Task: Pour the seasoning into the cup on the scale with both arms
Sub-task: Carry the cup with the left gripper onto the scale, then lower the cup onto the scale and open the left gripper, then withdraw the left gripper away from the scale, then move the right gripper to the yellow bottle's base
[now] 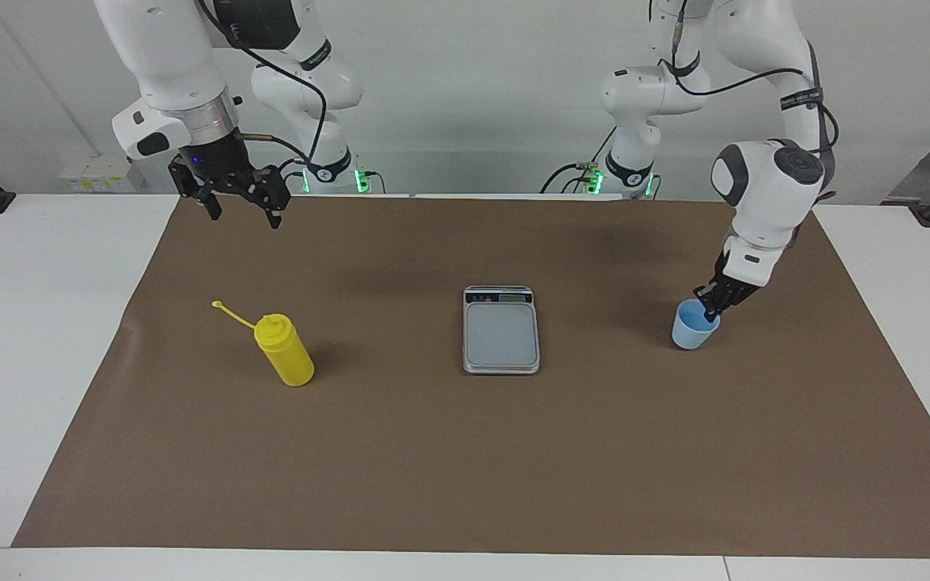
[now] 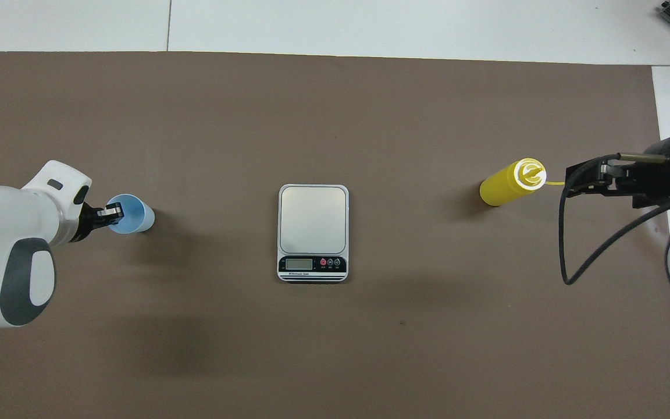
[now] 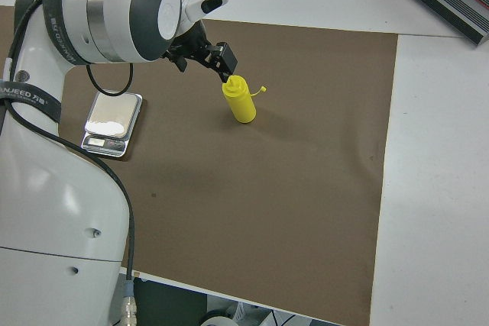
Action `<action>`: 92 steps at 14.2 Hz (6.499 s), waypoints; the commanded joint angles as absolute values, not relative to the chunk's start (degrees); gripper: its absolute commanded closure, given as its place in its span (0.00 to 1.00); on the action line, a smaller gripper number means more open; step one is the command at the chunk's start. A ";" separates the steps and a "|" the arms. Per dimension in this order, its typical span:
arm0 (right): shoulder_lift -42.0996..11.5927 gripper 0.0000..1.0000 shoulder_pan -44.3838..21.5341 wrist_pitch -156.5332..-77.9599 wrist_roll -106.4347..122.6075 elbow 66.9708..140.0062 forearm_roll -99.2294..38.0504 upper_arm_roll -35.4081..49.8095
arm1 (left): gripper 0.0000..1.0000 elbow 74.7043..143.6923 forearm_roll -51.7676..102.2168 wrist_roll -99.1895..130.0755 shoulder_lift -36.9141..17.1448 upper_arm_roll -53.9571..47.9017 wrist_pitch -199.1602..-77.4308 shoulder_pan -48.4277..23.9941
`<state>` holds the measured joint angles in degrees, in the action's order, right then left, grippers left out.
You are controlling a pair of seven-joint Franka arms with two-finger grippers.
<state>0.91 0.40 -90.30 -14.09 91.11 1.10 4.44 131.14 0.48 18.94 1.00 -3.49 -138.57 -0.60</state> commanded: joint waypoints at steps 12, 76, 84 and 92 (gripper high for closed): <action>0.97 0.00 1.14 -90.35 -14.41 90.97 0.44 4.75 | 0.95 116.99 3.16 58.69 -4.04 -24.34 -130.70 -1.41; 0.97 0.00 1.14 -90.35 -14.41 90.97 0.44 4.75 | 0.61 73.21 0.09 20.69 -9.41 -12.15 -72.95 0.79; 1.49 0.00 1.67 -91.58 -13.89 92.63 0.44 4.57 | 0.55 80.92 0.09 6.77 -5.55 -3.96 -80.12 0.97; 6.67 0.00 2.99 -111.50 -2.13 109.66 -3.40 4.04 | 0.48 99.91 0.09 5.20 2.19 -3.17 -99.92 1.23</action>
